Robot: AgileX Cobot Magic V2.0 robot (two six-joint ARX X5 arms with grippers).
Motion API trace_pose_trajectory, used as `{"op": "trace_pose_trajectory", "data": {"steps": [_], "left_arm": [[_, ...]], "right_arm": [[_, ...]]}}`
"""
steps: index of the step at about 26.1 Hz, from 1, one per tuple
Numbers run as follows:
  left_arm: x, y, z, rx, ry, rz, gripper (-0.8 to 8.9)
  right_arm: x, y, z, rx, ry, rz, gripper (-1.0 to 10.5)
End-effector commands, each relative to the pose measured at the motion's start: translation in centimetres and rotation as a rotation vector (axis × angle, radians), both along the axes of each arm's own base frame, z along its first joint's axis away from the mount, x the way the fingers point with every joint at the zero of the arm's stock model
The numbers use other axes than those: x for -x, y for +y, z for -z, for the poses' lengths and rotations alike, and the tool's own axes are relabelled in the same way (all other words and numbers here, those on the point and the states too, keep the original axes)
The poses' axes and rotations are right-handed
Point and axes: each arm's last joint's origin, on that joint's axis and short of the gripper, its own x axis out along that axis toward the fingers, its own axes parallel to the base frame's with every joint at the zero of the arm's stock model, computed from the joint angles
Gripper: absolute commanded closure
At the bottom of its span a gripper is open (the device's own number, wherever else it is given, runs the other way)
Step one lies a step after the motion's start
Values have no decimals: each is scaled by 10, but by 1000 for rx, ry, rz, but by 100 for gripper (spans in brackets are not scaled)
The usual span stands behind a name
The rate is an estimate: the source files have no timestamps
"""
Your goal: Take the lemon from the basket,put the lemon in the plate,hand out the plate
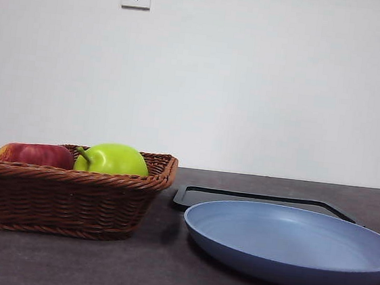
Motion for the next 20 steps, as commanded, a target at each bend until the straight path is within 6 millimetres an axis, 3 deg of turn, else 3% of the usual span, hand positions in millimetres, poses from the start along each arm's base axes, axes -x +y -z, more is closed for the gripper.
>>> {"op": "trace_pose_trajectory", "data": {"steps": [1, 7, 14, 17, 20], "left_arm": [[-14, -2, -8, -22, 16, 82, 807], [-38, -10, -18, -59, 108, 172, 807], [-45, -24, -16, -112, 144, 266, 797], [-44, -27, -16, -124, 145, 265, 567], [-45, -29, -15, -144, 158, 225, 447]], "right_arm": [[-13, 2, -9, 55, 48, -64, 943], [-45, 6, -4, 87, 231, -178, 943], [-78, 11, 39, 56, 547, -285, 928], [-88, 12, 55, 40, 650, -296, 832], [-95, 14, 67, 47, 709, -304, 636]]}}
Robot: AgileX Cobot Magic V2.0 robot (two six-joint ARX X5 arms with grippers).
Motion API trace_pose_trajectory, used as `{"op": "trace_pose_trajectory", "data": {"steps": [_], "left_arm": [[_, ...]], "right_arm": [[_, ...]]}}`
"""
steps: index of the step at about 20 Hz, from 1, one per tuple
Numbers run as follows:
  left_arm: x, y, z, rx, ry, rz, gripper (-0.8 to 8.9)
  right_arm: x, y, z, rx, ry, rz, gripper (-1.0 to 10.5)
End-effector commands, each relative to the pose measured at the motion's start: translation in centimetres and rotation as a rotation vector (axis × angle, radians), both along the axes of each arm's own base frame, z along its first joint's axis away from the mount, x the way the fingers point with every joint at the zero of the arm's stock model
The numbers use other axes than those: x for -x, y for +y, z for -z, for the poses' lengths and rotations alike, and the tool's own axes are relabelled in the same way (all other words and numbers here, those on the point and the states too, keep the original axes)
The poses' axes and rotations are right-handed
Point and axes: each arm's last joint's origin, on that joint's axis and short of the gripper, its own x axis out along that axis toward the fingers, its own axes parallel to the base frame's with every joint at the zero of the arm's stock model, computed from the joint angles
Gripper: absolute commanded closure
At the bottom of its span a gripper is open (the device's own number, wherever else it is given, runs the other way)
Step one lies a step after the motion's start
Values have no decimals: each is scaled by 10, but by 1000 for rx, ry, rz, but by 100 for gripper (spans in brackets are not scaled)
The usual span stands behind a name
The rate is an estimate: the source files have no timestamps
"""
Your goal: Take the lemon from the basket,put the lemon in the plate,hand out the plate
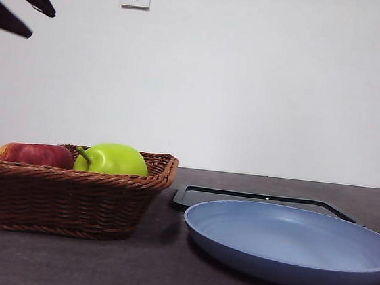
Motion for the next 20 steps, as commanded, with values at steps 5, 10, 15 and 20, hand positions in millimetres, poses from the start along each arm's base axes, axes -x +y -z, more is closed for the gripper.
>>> {"op": "trace_pose_trajectory", "data": {"steps": [5, 10, 15, 20], "left_arm": [[-1, -8, -3, 4, -1, 19, 446], [-1, -8, -3, -7, -1, 6, 446], [0, -8, -2, -10, 16, 6, 446], [1, -9, -1, -2, 27, 8, 446]], "right_arm": [[-18, 14, 21, 20, 63, -77, 623], [-32, 25, 48, 42, 139, -82, 730], [-37, 26, 58, 39, 165, -62, 902], [-37, 25, 55, 22, 160, -47, 942]]}}
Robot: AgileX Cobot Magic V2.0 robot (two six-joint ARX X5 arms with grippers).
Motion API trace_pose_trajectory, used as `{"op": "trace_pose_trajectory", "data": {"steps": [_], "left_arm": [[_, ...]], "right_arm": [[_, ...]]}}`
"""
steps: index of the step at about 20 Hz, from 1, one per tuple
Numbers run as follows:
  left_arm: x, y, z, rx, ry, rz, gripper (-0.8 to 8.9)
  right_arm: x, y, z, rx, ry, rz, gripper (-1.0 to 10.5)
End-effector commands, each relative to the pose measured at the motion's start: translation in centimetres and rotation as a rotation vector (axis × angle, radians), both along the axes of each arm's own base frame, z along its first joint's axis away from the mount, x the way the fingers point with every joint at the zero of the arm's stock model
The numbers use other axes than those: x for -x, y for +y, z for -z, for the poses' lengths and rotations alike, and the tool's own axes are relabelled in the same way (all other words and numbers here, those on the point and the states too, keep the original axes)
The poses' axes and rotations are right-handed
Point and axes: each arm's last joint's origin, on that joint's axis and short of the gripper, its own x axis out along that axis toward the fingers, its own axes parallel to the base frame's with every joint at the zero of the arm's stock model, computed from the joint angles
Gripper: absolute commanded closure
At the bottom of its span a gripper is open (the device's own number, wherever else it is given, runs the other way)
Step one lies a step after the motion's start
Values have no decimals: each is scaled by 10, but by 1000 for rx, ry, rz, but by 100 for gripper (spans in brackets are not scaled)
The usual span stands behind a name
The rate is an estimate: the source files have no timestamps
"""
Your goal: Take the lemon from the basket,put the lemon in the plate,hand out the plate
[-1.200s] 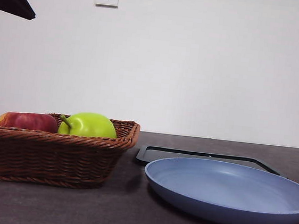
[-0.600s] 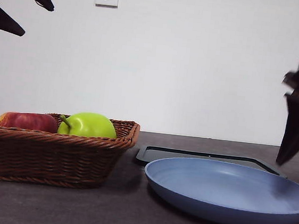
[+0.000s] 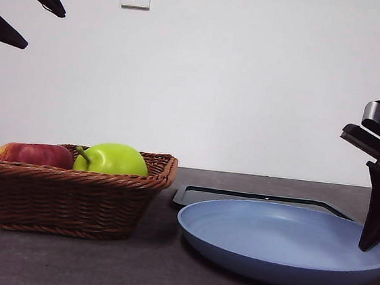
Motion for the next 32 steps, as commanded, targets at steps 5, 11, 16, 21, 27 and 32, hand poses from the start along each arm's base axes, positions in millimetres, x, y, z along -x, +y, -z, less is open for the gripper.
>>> {"op": "trace_pose_trajectory", "data": {"steps": [5, 11, 16, 21, 27, 32], "left_arm": [[-3, -12, -5, -2, 23, -14, 446], [-43, -43, -15, -192, 104, -35, 446], [-93, -82, 5, -277, 185, 2, 446], [-125, -112, 46, -390, 223, 1, 446], [-145, -125, 95, -482, 271, -15, 447], [-146, -128, 108, -496, 311, 30, 465]], "right_arm": [[12, -2, -27, -10, -49, 8, 942], [43, -7, -66, -23, -156, 6, 942], [57, -9, -82, -32, -233, 7, 942], [60, -10, -83, -27, -225, 0, 942], [60, -10, -83, -25, -227, -5, 942], [60, -10, -83, -25, -228, -5, 942]]}}
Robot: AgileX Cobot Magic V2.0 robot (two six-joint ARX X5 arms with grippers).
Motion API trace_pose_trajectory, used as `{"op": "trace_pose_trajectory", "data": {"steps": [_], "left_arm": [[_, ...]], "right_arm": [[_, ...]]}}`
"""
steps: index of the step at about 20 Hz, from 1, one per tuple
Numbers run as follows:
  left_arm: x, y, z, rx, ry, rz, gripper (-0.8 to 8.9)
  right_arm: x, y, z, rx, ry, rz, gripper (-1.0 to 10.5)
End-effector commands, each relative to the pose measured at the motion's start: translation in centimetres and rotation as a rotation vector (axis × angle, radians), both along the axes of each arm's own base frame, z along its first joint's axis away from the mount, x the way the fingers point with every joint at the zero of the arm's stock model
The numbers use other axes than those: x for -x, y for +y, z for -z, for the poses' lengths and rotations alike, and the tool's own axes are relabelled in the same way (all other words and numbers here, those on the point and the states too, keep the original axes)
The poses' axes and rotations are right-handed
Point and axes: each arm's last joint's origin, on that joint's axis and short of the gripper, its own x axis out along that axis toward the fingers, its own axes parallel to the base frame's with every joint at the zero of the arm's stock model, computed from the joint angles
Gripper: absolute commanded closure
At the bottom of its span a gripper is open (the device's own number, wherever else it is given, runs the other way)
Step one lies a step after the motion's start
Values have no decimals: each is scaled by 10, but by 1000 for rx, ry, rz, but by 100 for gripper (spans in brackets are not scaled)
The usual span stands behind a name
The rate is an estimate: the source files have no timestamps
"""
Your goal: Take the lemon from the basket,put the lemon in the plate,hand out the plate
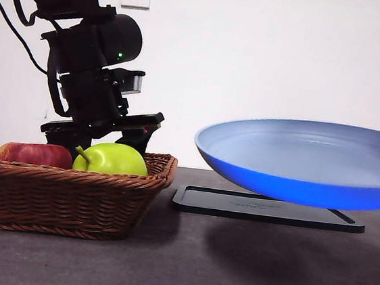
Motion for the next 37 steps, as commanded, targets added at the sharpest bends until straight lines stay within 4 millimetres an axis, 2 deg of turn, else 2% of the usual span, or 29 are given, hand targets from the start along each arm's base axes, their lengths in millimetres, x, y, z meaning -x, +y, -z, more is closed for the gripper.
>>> {"op": "trace_pose_trajectory", "data": {"steps": [1, 2, 3, 5, 7, 9, 11, 13, 17, 21, 23, 28, 32, 37], "left_arm": [[-2, -4, 2, -18, 2, 36, 519], [-2, -4, 2, -27, -4, 49, 586], [-2, -2, -1, -28, -12, 52, 610], [0, 6, -19, -15, -49, 40, 609], [12, 14, -56, 23, -133, 32, 609], [36, 19, -102, 134, -226, 81, 609], [66, 9, -137, 309, -285, 226, 609], [90, -16, -151, 382, -325, 360, 609], [123, -74, -141, 383, -319, 535, 609], [141, -109, -119, 301, -299, 590, 607], [146, -120, -107, 281, -263, 620, 596], [155, -137, -85, 224, -193, 665, 537], [161, -139, -82, 164, -209, 651, 464], [162, -139, -81, 156, -197, 652, 459]], "right_arm": [[-3, 1, -4, -5, -23, -7, 942], [-3, 1, -4, -5, -23, -7, 942], [-3, 1, -4, -5, -25, -7, 942], [-3, 1, -4, -6, -30, -7, 942], [-4, 1, -5, -6, -34, -7, 942], [-4, 1, -5, -9, -43, -7, 942], [-5, 1, -5, -12, -46, -9, 942], [-5, 1, -5, -15, -43, -10, 942], [-4, 1, -4, -18, -22, -4, 942], [-2, 3, -4, -80, 1, -44, 942], [-1, 4, -4, -105, 6, -58, 942], [2, 4, -3, -120, 41, -71, 942], [3, 4, -2, -118, 58, -70, 942], [6, 3, -1, -115, 93, -67, 942]]}}
